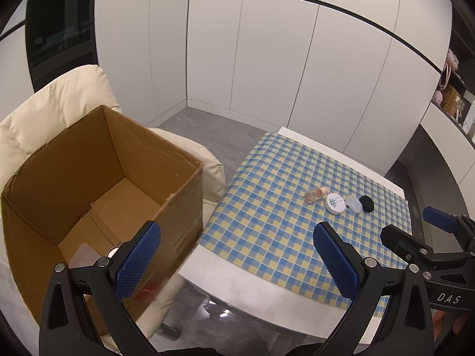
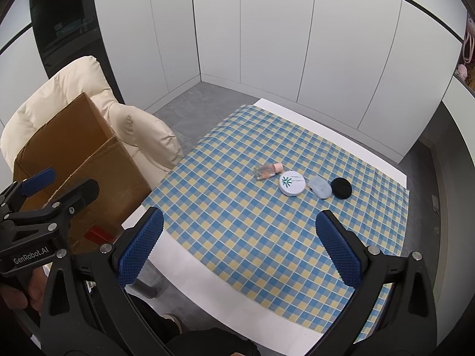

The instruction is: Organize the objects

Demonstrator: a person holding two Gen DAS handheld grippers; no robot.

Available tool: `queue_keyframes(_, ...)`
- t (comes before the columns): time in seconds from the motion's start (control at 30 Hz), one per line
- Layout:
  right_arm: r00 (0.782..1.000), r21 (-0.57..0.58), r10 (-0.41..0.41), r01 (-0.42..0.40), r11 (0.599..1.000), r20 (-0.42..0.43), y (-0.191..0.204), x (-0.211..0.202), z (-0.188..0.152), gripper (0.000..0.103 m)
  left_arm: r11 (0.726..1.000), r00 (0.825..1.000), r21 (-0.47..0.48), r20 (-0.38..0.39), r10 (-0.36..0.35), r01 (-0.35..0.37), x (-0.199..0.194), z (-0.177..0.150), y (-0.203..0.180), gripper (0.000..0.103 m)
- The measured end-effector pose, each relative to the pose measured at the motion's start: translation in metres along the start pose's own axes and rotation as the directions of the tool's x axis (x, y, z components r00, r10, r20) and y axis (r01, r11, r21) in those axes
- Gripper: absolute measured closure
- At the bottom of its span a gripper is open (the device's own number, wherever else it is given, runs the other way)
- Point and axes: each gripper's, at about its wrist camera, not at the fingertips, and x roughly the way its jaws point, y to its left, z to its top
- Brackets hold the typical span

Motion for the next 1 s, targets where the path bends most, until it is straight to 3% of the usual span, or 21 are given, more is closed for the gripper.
queue_keyframes(1.0,0.999,0.026,-0.042,0.042,0.999,-0.003,-0.026,-0.008,-0.009,0.0,0.999,0.999,0.026,-0.006,-0.034,0.034,0.003,0.002,-0.025,0.001)
